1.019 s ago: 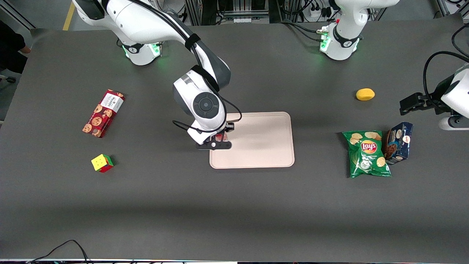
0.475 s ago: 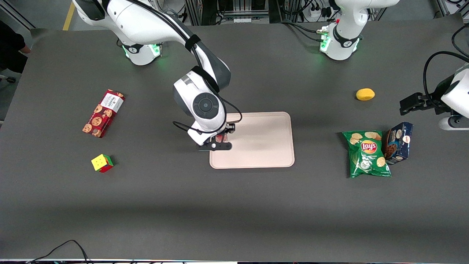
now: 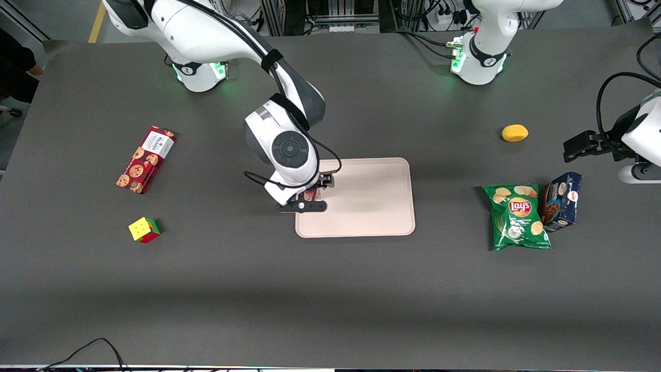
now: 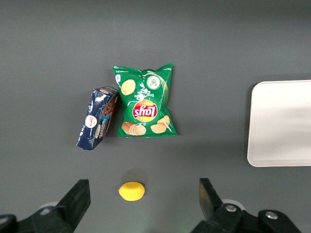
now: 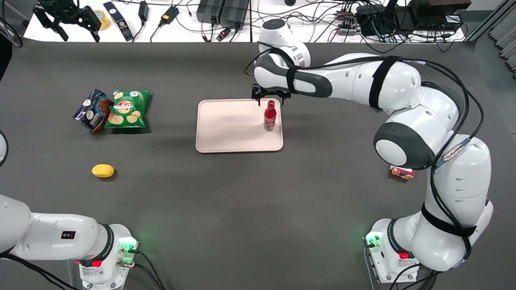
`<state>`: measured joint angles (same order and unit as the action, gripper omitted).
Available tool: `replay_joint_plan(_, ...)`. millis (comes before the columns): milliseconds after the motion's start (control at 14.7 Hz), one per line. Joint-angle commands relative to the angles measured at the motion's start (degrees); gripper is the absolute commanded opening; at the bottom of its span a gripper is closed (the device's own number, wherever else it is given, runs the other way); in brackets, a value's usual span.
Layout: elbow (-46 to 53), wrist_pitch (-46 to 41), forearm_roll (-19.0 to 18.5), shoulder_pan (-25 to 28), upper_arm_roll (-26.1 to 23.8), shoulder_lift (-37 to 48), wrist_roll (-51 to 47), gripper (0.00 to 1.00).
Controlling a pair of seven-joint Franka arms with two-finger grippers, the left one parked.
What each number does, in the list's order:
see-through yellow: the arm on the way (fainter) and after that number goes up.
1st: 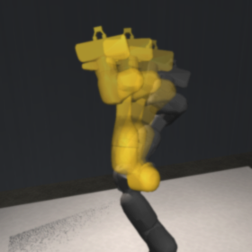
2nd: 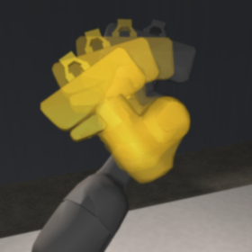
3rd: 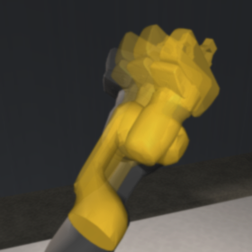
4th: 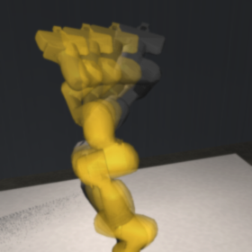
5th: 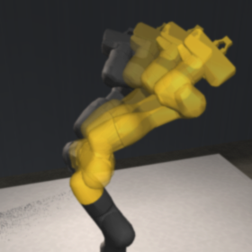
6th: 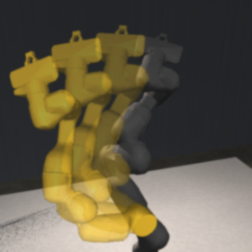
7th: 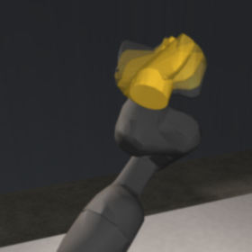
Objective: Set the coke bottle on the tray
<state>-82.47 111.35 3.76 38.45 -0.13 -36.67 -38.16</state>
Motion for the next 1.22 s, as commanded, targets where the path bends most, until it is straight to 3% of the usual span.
replay_joint_plan(0, 2.1, -0.1, 0.9, -0.3, 0.4, 0.7, 0.0, 1.00)
replay_joint_plan(136, 2.0, -1.4, 0.6, -1.0, 0.4, 5.5, 1.8, 1.00)
replay_joint_plan(407, -2.1, -9.6, 0.5, -5.0, 0.4, 16.9, 16.1, 1.00)
replay_joint_plan(679, -20.6, -3.2, 0.3, -8.2, 0.5, 34.3, 17.4, 1.00)
replay_joint_plan(815, -23.7, -2.5, 0.2, -10.4, 0.7, 38.0, 18.2, 1.00)
replay_joint_plan(1154, -18.0, -8.9, -0.3, -26.4, 0.3, 38.2, 20.7, 1.00)
